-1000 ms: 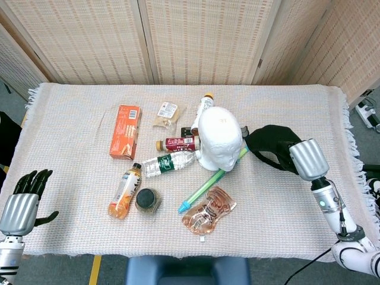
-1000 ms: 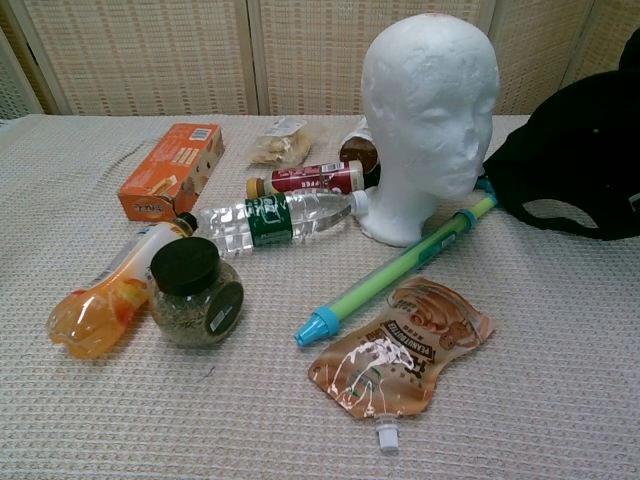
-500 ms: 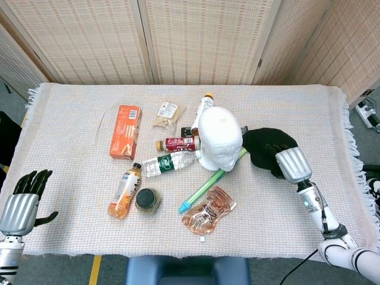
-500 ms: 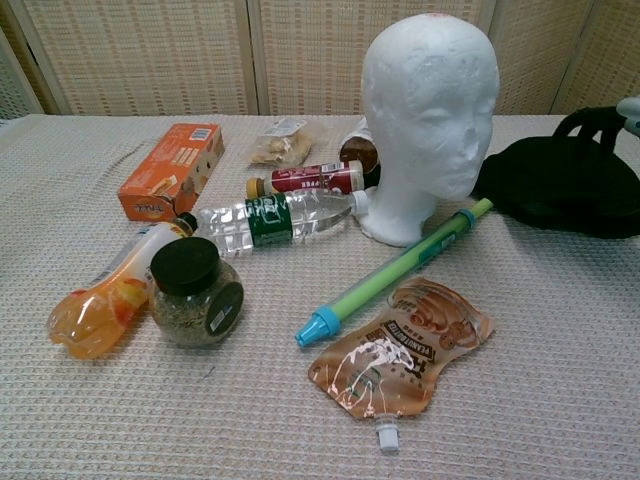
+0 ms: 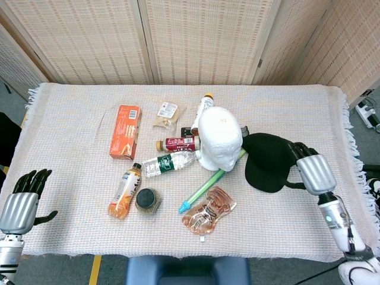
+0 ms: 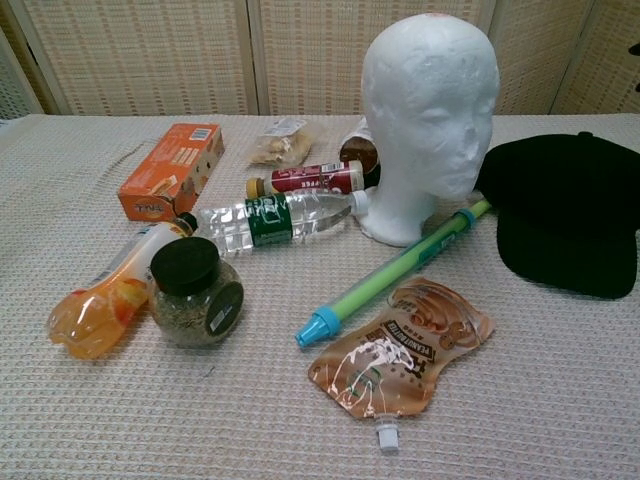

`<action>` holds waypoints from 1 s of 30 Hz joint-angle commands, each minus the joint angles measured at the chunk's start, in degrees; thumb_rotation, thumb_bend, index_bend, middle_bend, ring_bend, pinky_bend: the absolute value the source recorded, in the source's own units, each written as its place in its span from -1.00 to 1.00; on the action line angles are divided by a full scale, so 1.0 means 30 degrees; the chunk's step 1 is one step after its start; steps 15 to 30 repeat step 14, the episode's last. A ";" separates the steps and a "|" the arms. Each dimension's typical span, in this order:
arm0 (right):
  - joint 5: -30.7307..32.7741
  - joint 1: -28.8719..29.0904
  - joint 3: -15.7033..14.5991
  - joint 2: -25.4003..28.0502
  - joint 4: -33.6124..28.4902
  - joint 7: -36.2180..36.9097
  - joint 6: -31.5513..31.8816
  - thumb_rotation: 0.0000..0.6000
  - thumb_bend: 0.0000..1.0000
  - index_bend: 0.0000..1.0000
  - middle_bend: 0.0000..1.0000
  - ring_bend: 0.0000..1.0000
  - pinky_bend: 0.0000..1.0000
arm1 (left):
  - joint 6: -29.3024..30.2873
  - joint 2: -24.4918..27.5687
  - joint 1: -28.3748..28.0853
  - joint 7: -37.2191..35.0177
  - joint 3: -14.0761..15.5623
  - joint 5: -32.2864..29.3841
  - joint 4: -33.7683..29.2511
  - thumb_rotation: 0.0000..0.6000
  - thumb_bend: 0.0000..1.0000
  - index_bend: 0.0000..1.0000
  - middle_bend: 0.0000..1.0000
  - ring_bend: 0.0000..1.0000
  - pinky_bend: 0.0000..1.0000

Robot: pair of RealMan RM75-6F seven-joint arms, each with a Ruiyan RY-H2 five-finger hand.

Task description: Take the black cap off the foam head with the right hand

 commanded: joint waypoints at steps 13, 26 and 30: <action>0.0366 -0.5214 -0.1793 0.2010 -0.3325 -0.1322 0.4554 1.00 -0.90 -0.58 -0.41 -0.50 -0.14 | 0.0670 -0.0515 0.0050 0.0304 -0.0244 0.0165 0.0113 1.00 -0.84 -0.94 -0.77 -0.86 -0.73; 0.0360 -0.5238 -0.1749 0.1978 -0.3287 -0.1216 0.4524 1.00 -0.90 -0.58 -0.41 -0.50 -0.14 | 0.0664 -0.0560 0.0036 0.0325 -0.0263 0.0143 0.0112 1.00 -0.84 -0.94 -0.77 -0.86 -0.73; 0.0360 -0.5238 -0.1749 0.1978 -0.3287 -0.1216 0.4524 1.00 -0.90 -0.58 -0.41 -0.50 -0.14 | 0.0664 -0.0560 0.0036 0.0325 -0.0263 0.0143 0.0112 1.00 -0.84 -0.94 -0.77 -0.86 -0.73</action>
